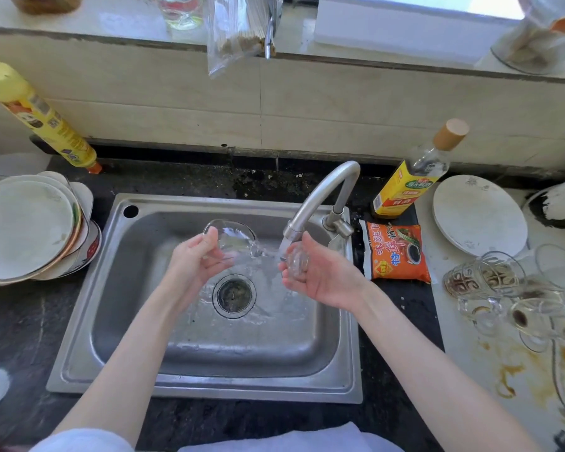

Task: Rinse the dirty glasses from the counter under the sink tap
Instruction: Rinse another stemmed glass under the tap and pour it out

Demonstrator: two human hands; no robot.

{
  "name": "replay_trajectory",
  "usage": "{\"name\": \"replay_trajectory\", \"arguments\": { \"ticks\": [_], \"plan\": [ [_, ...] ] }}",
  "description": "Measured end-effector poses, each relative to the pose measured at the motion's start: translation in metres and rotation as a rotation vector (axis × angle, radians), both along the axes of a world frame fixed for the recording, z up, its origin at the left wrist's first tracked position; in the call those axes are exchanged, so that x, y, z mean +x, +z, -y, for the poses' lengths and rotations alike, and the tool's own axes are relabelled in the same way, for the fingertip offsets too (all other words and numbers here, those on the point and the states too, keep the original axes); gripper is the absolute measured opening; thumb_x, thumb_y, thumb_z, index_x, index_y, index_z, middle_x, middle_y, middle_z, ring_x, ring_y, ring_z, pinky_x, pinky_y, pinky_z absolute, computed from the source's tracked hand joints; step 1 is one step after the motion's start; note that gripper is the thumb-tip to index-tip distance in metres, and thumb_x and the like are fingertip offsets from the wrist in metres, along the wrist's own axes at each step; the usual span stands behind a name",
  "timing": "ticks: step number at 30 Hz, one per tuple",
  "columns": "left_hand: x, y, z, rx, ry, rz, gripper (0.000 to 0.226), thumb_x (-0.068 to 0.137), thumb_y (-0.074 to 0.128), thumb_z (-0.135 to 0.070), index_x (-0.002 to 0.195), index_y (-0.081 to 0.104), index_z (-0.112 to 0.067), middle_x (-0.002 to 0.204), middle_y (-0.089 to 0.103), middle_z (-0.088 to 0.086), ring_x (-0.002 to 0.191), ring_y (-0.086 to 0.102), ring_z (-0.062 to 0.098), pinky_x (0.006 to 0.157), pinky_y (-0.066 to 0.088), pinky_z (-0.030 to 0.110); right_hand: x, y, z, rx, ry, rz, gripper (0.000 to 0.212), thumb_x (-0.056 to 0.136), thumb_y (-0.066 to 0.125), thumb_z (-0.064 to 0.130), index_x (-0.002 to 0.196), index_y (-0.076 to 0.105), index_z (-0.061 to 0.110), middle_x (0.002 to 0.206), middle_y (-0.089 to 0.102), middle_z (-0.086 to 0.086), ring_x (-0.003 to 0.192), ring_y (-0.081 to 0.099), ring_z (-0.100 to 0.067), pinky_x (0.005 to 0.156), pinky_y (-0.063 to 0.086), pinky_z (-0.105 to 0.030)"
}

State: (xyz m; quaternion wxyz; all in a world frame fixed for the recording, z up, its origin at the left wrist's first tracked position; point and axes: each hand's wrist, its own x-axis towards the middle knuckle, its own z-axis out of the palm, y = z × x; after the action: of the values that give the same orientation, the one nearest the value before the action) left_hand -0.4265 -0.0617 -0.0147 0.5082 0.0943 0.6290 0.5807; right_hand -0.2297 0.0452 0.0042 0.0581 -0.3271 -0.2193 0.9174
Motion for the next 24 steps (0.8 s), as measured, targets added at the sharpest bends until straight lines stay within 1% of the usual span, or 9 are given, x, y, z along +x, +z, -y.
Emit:
{"name": "replay_trajectory", "arguments": {
  "ticks": [3, 7, 10, 12, 14, 16, 18, 21, 24],
  "plan": [
    [0.01, -0.012, 0.004, -0.038, 0.077, 0.214, 0.035, 0.09, 0.052, -0.03, 0.064, 0.047, -0.007, 0.052, 0.056, 0.002, 0.073, 0.07, 0.031, 0.07, 0.059, 0.038, -0.002, 0.001, 0.003, -0.084, -0.004, -0.08, 0.021, 0.078, 0.067, 0.029, 0.09, 0.068, 0.011, 0.084, 0.066, -0.01, 0.074, 0.067, -0.02, 0.062, 0.058, -0.029],
    [0.026, -0.021, 0.003, -0.113, 0.099, 0.365, 0.035, 0.09, 0.052, -0.034, 0.066, 0.043, -0.011, 0.048, 0.049, 0.001, 0.083, 0.064, 0.039, 0.08, 0.054, 0.043, -0.003, 0.001, 0.005, -0.147, -0.078, -0.133, 0.049, 0.058, 0.086, 0.013, 0.103, 0.069, 0.011, 0.089, 0.068, -0.019, 0.073, 0.07, -0.025, 0.057, 0.059, -0.028],
    [0.038, -0.026, 0.002, -0.207, 0.11, 0.448, 0.031, 0.092, 0.051, -0.037, 0.084, 0.047, -0.007, 0.073, 0.047, 0.009, 0.088, 0.059, 0.04, 0.081, 0.053, 0.045, -0.005, 0.0, 0.006, -0.167, -0.128, -0.153, 0.043, 0.06, 0.082, 0.004, 0.1, 0.071, 0.011, 0.096, 0.067, -0.015, 0.078, 0.071, -0.026, 0.055, 0.058, -0.024],
    [0.044, -0.031, 0.002, -0.237, 0.097, 0.505, 0.039, 0.092, 0.051, -0.039, 0.098, 0.051, -0.001, 0.085, 0.044, 0.013, 0.096, 0.058, 0.04, 0.078, 0.057, 0.045, -0.007, -0.001, 0.006, -0.141, -0.139, -0.129, 0.037, 0.07, 0.071, 0.003, 0.105, 0.066, 0.012, 0.099, 0.065, -0.01, 0.077, 0.071, -0.024, 0.057, 0.058, -0.021],
    [0.046, -0.036, 0.004, -0.243, 0.114, 0.533, 0.036, 0.092, 0.051, -0.039, 0.083, 0.049, -0.003, 0.071, 0.042, 0.01, 0.091, 0.059, 0.041, 0.066, 0.059, 0.043, -0.007, -0.002, 0.007, -0.068, -0.117, -0.073, 0.031, 0.078, 0.06, 0.006, 0.108, 0.061, 0.014, 0.092, 0.065, -0.01, 0.066, 0.069, -0.017, 0.054, 0.056, -0.017],
    [0.045, -0.038, 0.005, -0.208, 0.165, 0.517, 0.035, 0.092, 0.052, -0.035, 0.072, 0.045, -0.007, 0.059, 0.041, 0.007, 0.076, 0.06, 0.035, 0.069, 0.058, 0.045, -0.006, -0.006, 0.007, 0.001, -0.103, 0.002, 0.023, 0.079, 0.06, 0.014, 0.102, 0.059, 0.015, 0.077, 0.065, -0.008, 0.052, 0.062, -0.011, 0.047, 0.052, -0.014],
    [0.041, -0.038, 0.003, -0.16, 0.202, 0.464, 0.034, 0.092, 0.054, -0.031, 0.068, 0.044, -0.009, 0.061, 0.044, 0.007, 0.073, 0.06, 0.032, 0.079, 0.054, 0.047, -0.001, -0.016, 0.004, 0.012, -0.141, 0.058, 0.017, 0.078, 0.065, 0.022, 0.094, 0.058, 0.018, 0.07, 0.059, -0.003, 0.047, 0.055, -0.007, 0.042, 0.046, -0.013],
    [0.033, -0.033, -0.001, -0.116, 0.17, 0.28, 0.032, 0.091, 0.055, -0.027, 0.066, 0.048, -0.008, 0.065, 0.049, 0.008, 0.077, 0.057, 0.028, 0.078, 0.053, 0.04, 0.005, -0.031, 0.0, 0.01, -0.2, 0.16, 0.02, 0.081, 0.065, 0.033, 0.092, 0.057, 0.019, 0.068, 0.047, 0.001, 0.052, 0.046, -0.007, 0.048, 0.038, -0.014],
    [0.032, -0.023, -0.007, -0.083, 0.095, -0.03, 0.028, 0.091, 0.058, -0.023, 0.067, 0.052, -0.009, 0.062, 0.054, 0.004, 0.073, 0.056, 0.02, 0.078, 0.053, 0.033, 0.008, -0.044, -0.001, -0.051, -0.326, 0.279, 0.024, 0.089, 0.059, 0.031, 0.097, 0.056, 0.009, 0.081, 0.054, -0.007, 0.07, 0.052, -0.015, 0.062, 0.045, -0.021]
  ]
}}
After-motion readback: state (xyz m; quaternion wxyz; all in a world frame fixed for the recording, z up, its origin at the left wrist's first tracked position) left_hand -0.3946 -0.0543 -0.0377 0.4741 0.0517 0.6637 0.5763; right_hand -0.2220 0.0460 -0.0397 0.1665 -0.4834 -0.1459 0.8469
